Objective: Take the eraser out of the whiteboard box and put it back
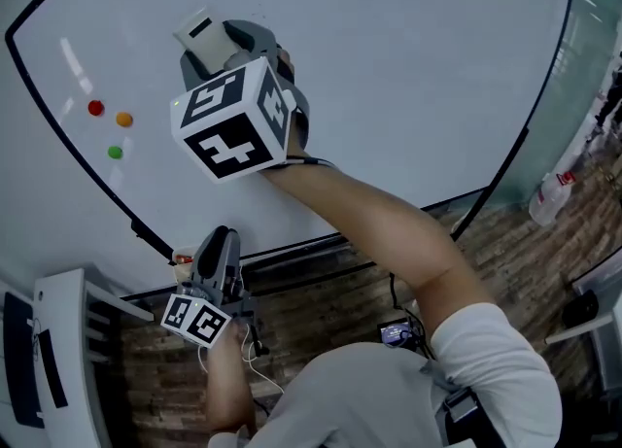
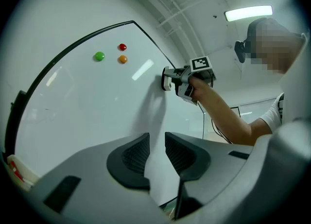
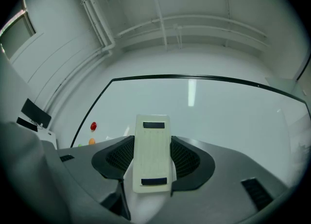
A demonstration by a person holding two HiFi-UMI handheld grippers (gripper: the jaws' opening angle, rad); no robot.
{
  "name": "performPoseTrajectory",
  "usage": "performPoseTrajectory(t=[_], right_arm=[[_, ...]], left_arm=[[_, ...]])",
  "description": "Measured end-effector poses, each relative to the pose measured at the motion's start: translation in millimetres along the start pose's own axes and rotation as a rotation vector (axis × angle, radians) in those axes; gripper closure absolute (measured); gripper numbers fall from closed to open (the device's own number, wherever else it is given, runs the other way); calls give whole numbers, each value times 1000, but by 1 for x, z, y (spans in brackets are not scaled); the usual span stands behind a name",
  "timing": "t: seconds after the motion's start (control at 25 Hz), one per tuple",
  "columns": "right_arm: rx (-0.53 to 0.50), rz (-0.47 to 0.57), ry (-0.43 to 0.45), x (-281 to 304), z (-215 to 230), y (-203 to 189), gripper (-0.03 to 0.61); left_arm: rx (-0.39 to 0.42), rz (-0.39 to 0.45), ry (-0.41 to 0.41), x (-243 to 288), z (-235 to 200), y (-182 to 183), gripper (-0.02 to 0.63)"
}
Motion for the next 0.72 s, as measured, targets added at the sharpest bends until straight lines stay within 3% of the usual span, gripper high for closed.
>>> performPoseTrajectory(t=[0.48, 0.72], right_arm=[[-26, 6, -56, 19, 4, -3, 325], [-29, 0, -41, 17, 8, -2, 325]], left_arm=[[5, -15, 19, 14, 21, -8, 523], [-3, -27, 11, 24, 28, -15, 523]])
Point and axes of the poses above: the fingertips, and each gripper's own axes: x forward along the fingers, z to its right, y out of its top, the point moved 4 cm from there along -x, backward along the fingers, and after that the axes turned 9 degrees about -z, right-handed, at the moved point
